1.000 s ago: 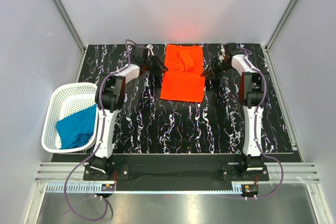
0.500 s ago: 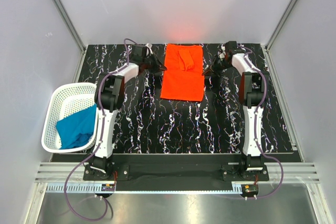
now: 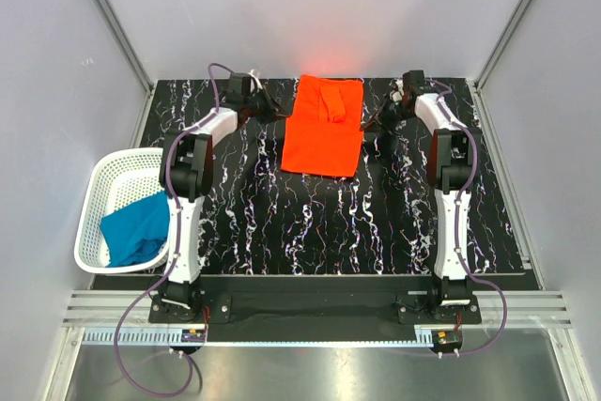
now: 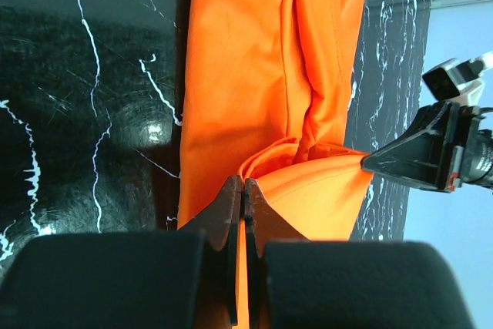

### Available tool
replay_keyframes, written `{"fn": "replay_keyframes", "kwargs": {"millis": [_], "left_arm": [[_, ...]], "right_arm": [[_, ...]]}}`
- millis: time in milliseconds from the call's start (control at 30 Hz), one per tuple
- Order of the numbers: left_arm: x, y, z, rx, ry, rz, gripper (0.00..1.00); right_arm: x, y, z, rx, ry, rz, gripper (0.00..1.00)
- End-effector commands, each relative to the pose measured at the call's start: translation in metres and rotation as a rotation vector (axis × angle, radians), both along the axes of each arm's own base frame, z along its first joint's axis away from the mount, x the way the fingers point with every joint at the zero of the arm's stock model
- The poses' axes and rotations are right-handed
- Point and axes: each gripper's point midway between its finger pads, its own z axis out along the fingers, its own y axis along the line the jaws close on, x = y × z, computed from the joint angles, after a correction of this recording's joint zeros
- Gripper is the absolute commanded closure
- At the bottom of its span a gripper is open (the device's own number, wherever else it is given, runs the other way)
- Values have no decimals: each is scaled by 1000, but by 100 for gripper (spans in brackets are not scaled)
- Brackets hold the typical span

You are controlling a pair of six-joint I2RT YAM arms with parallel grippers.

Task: Fold and stack the t-shirts
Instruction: Fold the tshirt

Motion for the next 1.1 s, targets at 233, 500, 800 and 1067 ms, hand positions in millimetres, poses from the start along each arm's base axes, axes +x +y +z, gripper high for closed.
{"fn": "replay_keyframes", "kwargs": {"millis": [233, 500, 800, 1067], "left_arm": [[25, -13, 2, -93, -20, -39, 95], [30, -20, -9, -100, -2, -47, 67], [25, -4, 42, 25, -99, -77, 43], [-15, -10, 63, 21, -71, -135, 43]], "right_arm": [[36, 8, 35, 55, -104, -21, 90], [42, 9, 3, 57, -60, -28, 71], [49, -26, 31, -60, -109, -54, 46], [28, -52, 64, -145, -111, -54, 41]]}}
